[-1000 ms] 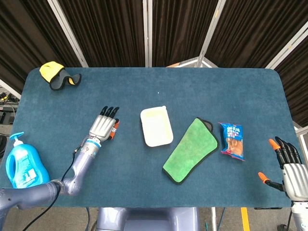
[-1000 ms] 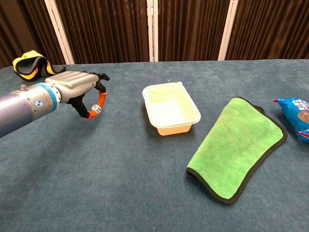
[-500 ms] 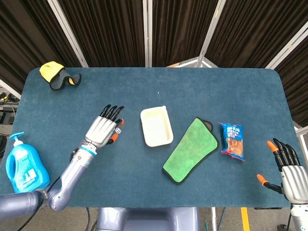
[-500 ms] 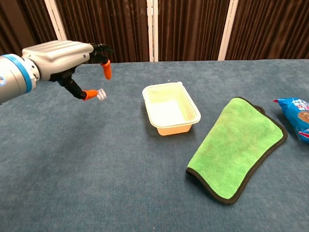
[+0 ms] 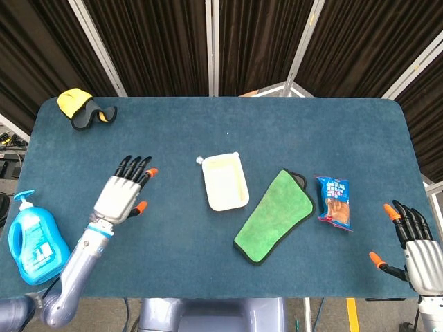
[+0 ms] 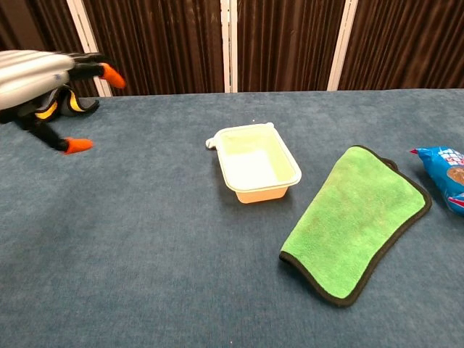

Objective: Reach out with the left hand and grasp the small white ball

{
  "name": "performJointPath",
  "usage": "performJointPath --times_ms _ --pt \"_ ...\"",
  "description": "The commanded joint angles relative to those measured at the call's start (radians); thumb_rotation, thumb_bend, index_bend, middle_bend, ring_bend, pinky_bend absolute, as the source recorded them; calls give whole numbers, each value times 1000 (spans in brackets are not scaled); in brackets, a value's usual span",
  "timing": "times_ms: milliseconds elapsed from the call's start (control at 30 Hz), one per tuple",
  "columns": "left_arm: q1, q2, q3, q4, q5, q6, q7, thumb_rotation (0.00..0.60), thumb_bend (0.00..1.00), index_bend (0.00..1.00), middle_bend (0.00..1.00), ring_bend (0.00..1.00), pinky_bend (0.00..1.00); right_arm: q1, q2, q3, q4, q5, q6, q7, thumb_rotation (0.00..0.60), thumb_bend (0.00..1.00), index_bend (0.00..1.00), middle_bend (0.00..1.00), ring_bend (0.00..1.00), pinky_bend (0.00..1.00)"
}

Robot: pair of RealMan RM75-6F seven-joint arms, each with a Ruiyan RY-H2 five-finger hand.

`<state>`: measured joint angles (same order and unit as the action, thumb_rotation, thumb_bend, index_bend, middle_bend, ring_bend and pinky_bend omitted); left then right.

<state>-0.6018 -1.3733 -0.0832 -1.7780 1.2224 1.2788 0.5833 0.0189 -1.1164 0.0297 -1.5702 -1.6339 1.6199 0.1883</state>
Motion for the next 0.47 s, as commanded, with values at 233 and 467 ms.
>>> performJointPath --times_ms 233,467 --pt "224 37 157 4 143 242 -24 600 215 26 0 0 0 1 -1 -1 -7 0 -4 -19 600 114 60 0 0 0" --pt "330 70 219 21 199 331 -47 600 179 0 0 0 0 -1 0 3 -12 3 1 -22 600 113 60 0 0 0"
